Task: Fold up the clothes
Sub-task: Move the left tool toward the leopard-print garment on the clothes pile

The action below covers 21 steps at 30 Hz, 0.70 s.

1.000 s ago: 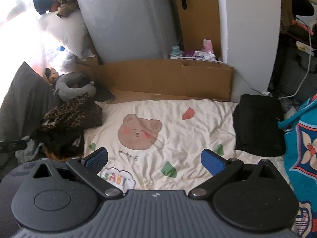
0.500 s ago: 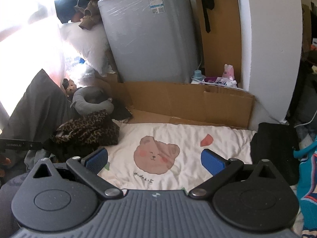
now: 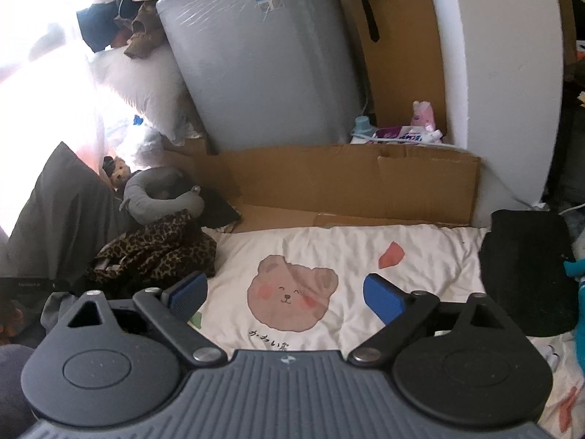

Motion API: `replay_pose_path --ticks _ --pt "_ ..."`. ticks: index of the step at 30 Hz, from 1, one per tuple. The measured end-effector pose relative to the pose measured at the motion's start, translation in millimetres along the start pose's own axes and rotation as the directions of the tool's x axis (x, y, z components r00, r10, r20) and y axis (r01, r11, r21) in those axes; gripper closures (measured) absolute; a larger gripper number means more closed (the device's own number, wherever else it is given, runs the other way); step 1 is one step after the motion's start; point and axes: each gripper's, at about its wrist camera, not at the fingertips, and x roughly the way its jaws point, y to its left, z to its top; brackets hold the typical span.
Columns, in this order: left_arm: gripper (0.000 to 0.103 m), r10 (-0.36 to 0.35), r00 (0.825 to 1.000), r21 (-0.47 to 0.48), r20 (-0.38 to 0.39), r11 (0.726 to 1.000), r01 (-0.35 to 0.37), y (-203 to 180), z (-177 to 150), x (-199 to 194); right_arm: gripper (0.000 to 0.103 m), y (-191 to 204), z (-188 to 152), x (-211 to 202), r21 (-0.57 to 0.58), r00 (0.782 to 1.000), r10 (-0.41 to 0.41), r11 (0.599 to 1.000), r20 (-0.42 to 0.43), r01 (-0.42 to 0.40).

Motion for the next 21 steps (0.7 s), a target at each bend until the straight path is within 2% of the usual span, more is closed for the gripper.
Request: replay_pose_path --ticks 3,8,11,12,16,21 --pt "0.011 0.017 0.999 -0.002 0.03 1.0 -0.017 7.5 2.8 17.9 0.009 -4.9 -4.9 12.2 0.038 1.0 0.024 0.999 0.017 -0.024" --pt "0.012 0.0 0.997 -0.033 0.072 0.999 0.002 27.0 10.4 53.1 0.009 -14.6 -10.4 33.4 0.12 0.997 0.015 0.992 0.072 -0.024" --pt "0.011 -0.038 0.994 -0.055 0.106 0.998 0.044 42.3 17.1 71.0 0.008 -21.6 -15.7 50.0 0.189 0.997 0.05 0.98 0.065 -0.062" --pt "0.011 -0.056 0.992 -0.061 0.116 0.996 0.064 48.2 19.2 76.5 0.008 -21.5 -18.6 54.6 0.191 0.997 0.053 0.979 0.062 -0.064" --pt "0.011 -0.054 0.992 -0.08 0.116 0.995 0.063 70.8 27.8 101.6 0.007 -17.9 -32.0 70.9 0.206 0.996 0.082 0.974 0.041 -0.089" --pt "0.011 -0.037 0.995 -0.138 0.096 0.989 0.05 93.2 37.9 131.2 0.007 -4.4 -43.0 81.5 0.131 0.999 0.028 0.991 0.036 -0.033"
